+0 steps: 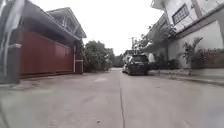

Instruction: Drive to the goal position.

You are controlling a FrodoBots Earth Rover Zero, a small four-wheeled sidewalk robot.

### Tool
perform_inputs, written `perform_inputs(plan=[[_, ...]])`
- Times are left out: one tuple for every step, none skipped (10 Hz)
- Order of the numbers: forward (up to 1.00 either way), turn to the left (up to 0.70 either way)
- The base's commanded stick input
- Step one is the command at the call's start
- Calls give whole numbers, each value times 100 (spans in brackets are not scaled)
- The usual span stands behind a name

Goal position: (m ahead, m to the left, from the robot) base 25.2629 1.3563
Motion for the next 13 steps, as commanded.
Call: perform_inputs(plan=[[70, 0], [70, 0], [70, 0], [70, 0], [70, 0], [70, 0], [70, 0], [70, 0], [70, 0], [70, 0], [70, 0], [70, 0], [70, 0]])
